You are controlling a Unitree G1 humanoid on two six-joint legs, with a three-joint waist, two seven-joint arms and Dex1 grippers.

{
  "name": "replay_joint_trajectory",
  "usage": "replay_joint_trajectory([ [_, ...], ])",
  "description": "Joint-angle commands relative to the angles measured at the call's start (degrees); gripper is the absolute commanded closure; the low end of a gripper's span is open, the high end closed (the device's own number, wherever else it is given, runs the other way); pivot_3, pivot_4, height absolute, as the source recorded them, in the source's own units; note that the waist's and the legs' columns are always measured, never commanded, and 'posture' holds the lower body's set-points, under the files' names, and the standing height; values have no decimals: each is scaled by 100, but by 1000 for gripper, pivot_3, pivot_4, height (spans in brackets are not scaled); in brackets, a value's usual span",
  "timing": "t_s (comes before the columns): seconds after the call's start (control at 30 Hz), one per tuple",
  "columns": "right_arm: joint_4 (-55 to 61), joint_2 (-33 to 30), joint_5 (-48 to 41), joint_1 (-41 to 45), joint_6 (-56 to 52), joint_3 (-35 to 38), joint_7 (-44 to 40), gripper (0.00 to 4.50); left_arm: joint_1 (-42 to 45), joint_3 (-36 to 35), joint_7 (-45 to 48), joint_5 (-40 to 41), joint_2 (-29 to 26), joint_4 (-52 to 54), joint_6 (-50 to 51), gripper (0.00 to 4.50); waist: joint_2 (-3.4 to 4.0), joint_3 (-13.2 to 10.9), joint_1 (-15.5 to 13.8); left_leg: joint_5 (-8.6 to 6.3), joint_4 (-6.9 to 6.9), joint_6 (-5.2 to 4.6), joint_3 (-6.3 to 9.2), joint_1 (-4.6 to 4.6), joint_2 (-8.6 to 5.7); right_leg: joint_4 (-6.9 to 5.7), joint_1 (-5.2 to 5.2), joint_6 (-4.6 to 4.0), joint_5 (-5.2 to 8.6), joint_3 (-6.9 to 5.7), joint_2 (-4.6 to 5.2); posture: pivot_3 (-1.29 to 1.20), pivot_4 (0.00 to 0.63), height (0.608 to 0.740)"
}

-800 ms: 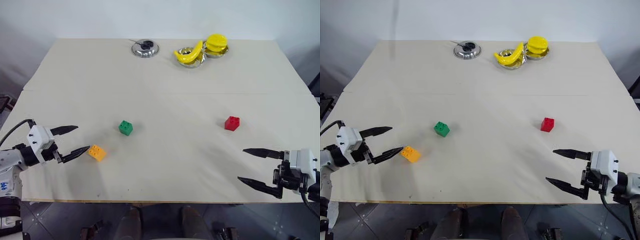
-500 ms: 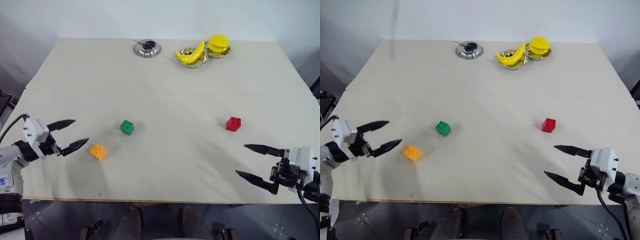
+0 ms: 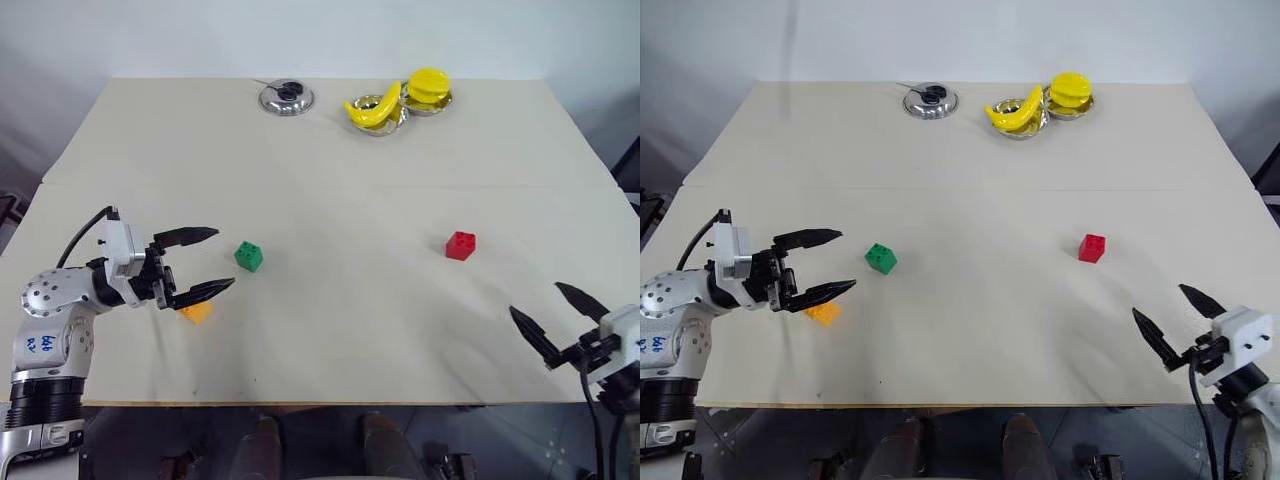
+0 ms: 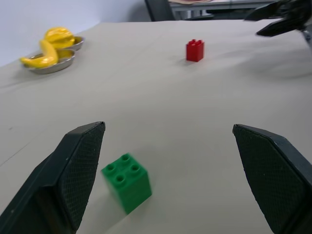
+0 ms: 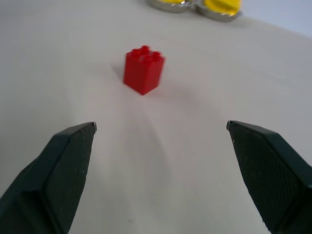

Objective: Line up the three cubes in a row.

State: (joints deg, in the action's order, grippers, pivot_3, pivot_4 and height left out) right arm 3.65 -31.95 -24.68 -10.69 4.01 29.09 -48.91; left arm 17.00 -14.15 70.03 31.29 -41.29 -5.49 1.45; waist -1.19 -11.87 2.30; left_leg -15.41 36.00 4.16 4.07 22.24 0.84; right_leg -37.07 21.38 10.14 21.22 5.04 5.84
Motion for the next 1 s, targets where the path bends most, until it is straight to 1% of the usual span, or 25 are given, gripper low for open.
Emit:
replay_joint_trajectory([
  [0.03,-189,-596,75,626,-404,-365,-231,0,67,-4,58,152,-23,178,177,38,2,-1,14,0,3,0,0,0,0,-2,0,0,0,0,0,0,150,740],
  [0.1,-714,-983,156,1181,-604,-625,-515,0,60,37,120,181,-17,269,222,38,3,-2,3,0,5,0,1,0,-1,-2,-1,0,0,1,0,0,150,740],
  [0.17,-1167,-1209,225,1574,-623,-812,-720,0,60,80,186,210,-18,328,306,38,3,-2,-10,0,5,0,2,0,0,-1,0,0,0,-1,0,0,150,740],
  [0.2,-1523,-1366,282,1891,-581,-1017,-1055,0,63,97,206,220,-5,382,311,38,3,-2,-26,0,4,0,2,0,0,1,0,0,0,-1,0,0,150,740],
  [0.3,-2552,-1668,625,2856,-427,-1582,-1661,0,60,151,302,228,21,553,262,38,3,-2,-44,1,8,2,0,5,2,7,0,-1,0,-1,-3,0,150,740],
  [0.47,-4074,-1684,1095,4266,-158,-2283,-2390,0,-85,201,290,314,36,943,483,38,5,-3,-29,6,11,10,-2,5,4,6,3,-1,0,0,-3,0,150,740],
  [0.53,-4733,-1616,1378,4752,222,-2494,-2462,0,-149,227,265,331,49,1090,539,38,5,-3,-21,6,9,11,-2,5,5,7,3,-1,0,0,-3,0,150,740],
  [0.6,-5355,-1510,1569,5235,384,-2618,-2432,0,-205,237,246,340,49,1166,570,38,5,-3,-8,7,9,12,-5,7,4,9,5,-1,0,0,-3,0,150,740],
  [0.73,-6160,-1349,1769,5807,732,-2771,-2744,0,-306,189,262,346,25,1218,580,38,5,-3,27,8,9,14,-4,7,5,8,5,-1,0,0,-3,0,150,740],
  [0.83,-6528,-1263,1864,6075,867,-2840,-3011,659,-369,143,249,354,-21,1281,620,0,5,-3,76,8,9,14,-5,8,5,9,5,-1,0,0,-3,0,150,740],
  [0.9,-6711,-1250,1985,6189,1048,-2910,-3106,1254,-392,100,232,347,-60,1297,629,0,6,-4,89,8,8,15,-4,8,5,9,5,-1,0,0,-3,0,150,740],
  [1.0,-6895,-1217,2049,6315,1163,-2900,-3242,2316,-407,61,200,355,-89,1315,643,0,7,-4,108,8,8,15,-4,8,5,8,6,-1,0,0,-3,0,150,740],
])
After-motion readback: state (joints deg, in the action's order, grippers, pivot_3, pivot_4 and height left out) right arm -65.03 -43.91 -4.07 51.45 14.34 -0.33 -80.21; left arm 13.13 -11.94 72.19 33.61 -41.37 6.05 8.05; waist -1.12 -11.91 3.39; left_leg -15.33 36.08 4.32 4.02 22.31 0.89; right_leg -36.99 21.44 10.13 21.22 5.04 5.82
